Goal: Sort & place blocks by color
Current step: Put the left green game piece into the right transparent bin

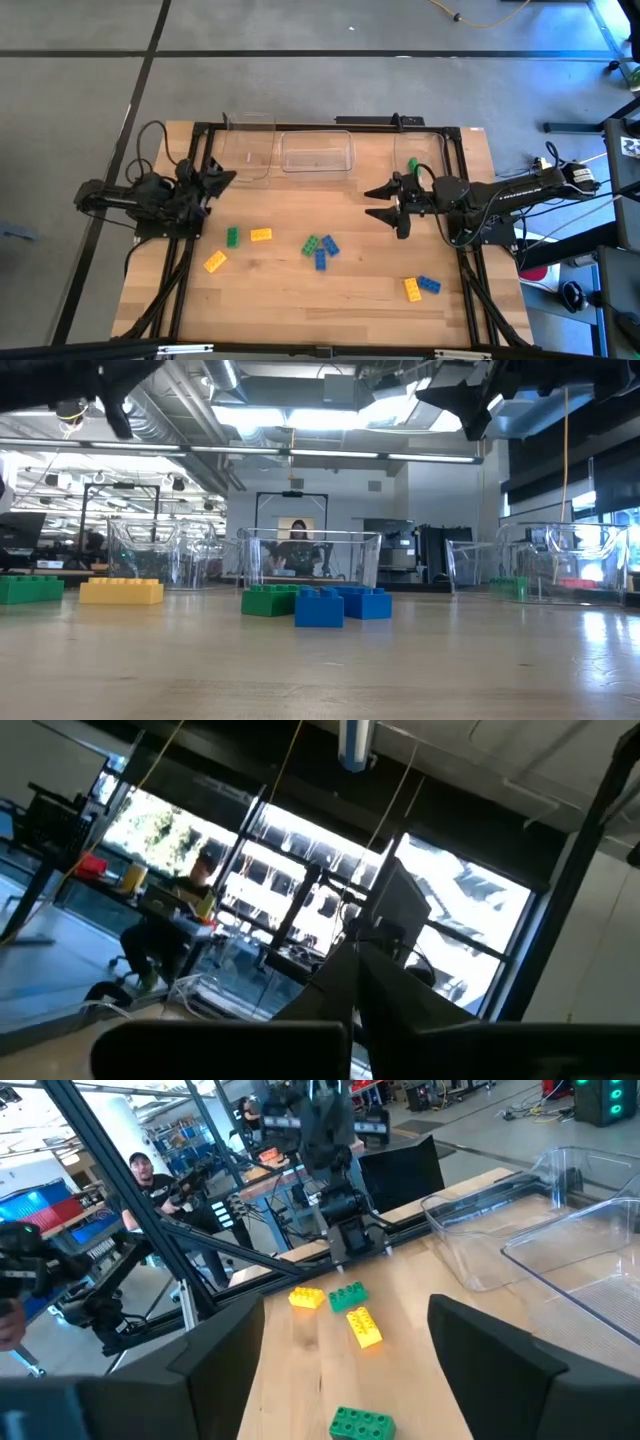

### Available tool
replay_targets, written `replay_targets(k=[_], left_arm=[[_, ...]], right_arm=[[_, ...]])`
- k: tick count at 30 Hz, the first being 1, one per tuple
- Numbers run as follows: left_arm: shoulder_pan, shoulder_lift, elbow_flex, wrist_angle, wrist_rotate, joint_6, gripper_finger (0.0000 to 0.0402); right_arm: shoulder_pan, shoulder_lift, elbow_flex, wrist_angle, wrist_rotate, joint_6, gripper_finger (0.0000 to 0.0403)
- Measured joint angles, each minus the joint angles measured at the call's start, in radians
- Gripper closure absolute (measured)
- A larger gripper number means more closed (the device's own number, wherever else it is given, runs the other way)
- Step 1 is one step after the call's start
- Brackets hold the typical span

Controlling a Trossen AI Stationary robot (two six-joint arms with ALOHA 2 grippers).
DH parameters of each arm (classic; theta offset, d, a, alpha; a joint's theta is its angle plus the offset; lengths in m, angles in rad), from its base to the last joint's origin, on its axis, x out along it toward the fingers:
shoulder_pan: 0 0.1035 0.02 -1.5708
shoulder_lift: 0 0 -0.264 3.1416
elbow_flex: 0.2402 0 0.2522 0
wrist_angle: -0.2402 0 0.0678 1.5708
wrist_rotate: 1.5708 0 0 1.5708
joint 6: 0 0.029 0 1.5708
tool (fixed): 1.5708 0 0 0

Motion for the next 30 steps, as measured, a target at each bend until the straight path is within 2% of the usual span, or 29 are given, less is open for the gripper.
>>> replay_targets(k=[2, 4, 9, 13, 19, 23, 30], left_arm=[[0.0, 0.077, 0.111, -0.116, -0.001, -0.001, 0.038], [0.0, 0.169, 0.231, -0.299, 0.0, -0.015, 0.0358], [0.0, 0.378, 0.542, -0.733, 0.003, -0.07, 0.0284], [0.0, 0.51, 0.714, -0.959, 0.016, -0.126, 0.0222], [0.0, 0.587, 0.761, -0.999, 0.018, -0.125, 0.0157], [0.0, 0.605, 0.762, -1.001, 0.018, -0.075, 0.0151], [0.0, 0.618, 0.763, -1.026, 0.054, -0.188, 0.0154]], right_arm=[[-0.001, 0.0, 0.0, 0.0, 0.0, 0.0, 0.0118], [-0.001, 0.0, 0.0, 0.0, 0.0, 0.001, 0.0118], [-0.001, 0.0, 0.0, 0.0, 0.0, 0.001, 0.0118], [-0.001, 0.0, 0.0, 0.0, 0.0, 0.002, 0.0118], [-0.001, 0.0, 0.0, 0.0, 0.0, 0.03, 0.0118], [-0.001, 0.0, 0.0, 0.0, 0.0, 0.034, 0.0118], [-0.001, -0.001, 0.0, 0.001, 0.0, 0.065, 0.0118]])
